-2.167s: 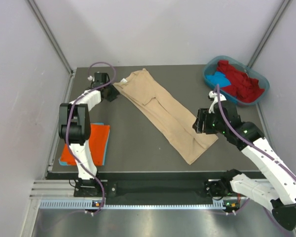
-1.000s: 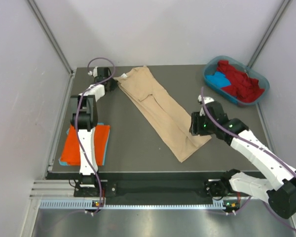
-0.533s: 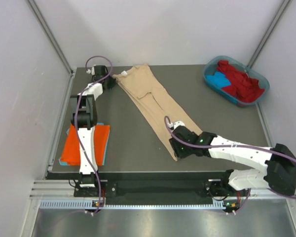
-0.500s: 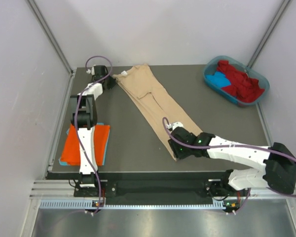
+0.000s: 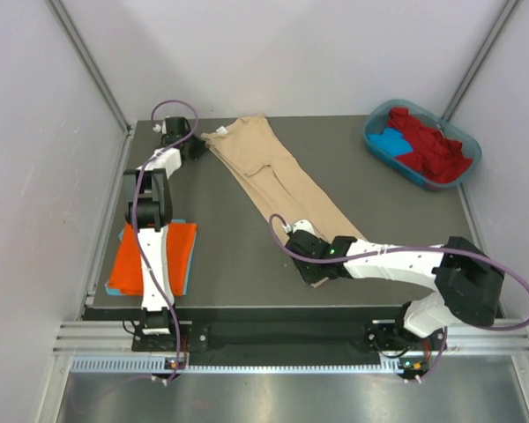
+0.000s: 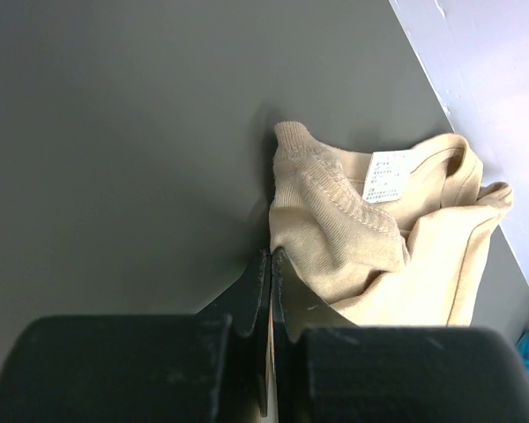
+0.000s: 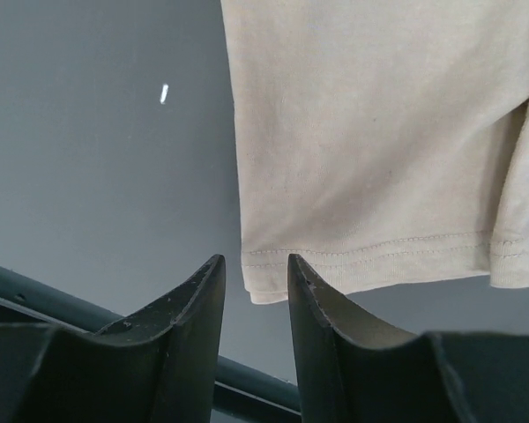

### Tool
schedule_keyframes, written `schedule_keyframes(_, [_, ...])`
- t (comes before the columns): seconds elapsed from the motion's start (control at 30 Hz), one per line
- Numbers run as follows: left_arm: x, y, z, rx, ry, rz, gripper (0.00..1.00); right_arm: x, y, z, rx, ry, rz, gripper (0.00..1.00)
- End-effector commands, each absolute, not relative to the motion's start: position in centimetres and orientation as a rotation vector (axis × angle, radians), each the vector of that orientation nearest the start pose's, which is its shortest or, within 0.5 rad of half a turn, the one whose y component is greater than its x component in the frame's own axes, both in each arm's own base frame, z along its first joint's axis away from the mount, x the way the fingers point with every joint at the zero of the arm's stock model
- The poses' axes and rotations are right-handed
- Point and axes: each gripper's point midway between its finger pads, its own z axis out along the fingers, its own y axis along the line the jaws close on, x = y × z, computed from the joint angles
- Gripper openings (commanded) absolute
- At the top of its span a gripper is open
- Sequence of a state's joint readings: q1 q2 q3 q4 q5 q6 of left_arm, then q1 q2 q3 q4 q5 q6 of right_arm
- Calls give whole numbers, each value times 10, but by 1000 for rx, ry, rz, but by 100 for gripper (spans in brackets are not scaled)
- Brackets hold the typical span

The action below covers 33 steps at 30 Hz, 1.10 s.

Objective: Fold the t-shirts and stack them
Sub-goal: Fold the tshirt

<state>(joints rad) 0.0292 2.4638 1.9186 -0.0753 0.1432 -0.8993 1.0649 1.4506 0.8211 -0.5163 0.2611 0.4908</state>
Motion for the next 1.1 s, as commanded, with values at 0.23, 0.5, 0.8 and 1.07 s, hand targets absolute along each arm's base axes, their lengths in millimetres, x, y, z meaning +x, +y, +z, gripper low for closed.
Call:
schedule_keyframes(0.23, [663, -26, 44, -942, 2013, -641, 0, 164, 257, 31, -676, 2565, 185, 36])
schedule_keyframes(0.5, [668, -25, 45, -937, 2006, -637, 0, 156, 263, 22, -691, 2585, 179, 26])
schedule_keyframes(0.8, [674, -19, 39, -964, 2006, -594, 0, 152, 255, 31, -680, 2573, 84, 0])
schedule_keyframes(1.07, [676, -6, 34, -967, 2030, -492, 0, 137, 258, 39, -691, 2577, 72, 0])
